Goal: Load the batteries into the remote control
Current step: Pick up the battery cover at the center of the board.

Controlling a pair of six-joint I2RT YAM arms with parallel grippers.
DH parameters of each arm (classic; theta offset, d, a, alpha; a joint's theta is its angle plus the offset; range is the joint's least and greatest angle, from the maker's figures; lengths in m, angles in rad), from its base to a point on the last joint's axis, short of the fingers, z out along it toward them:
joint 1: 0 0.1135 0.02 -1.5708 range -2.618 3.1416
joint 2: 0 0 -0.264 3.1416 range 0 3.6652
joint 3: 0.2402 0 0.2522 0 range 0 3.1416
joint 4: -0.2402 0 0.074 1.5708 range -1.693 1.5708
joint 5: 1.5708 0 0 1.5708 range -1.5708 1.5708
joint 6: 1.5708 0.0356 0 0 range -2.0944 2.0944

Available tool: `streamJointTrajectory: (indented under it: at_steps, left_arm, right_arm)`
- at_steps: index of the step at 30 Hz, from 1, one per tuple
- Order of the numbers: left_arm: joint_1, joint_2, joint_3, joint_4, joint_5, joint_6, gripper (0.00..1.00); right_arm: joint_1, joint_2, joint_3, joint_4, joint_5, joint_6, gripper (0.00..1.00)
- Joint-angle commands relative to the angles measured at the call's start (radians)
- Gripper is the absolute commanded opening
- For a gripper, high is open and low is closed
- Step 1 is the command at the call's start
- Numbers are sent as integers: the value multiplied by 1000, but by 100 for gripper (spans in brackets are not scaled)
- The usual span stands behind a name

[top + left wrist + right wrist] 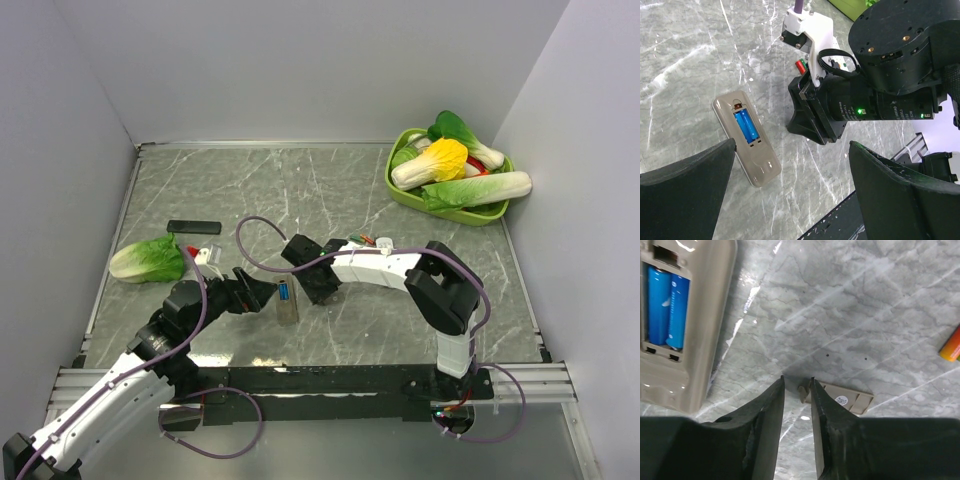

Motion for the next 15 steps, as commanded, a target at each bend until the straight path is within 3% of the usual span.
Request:
streamJointTrajectory:
  at_steps: [1, 15]
  left_arm:
    - [1, -6, -4, 33, 13, 15, 100]
    - [1, -4, -8, 37, 16, 9, 99]
  right_arm:
    - [8, -33, 43, -60, 44, 21, 37]
    - [21, -74, 26, -70, 90, 43, 36]
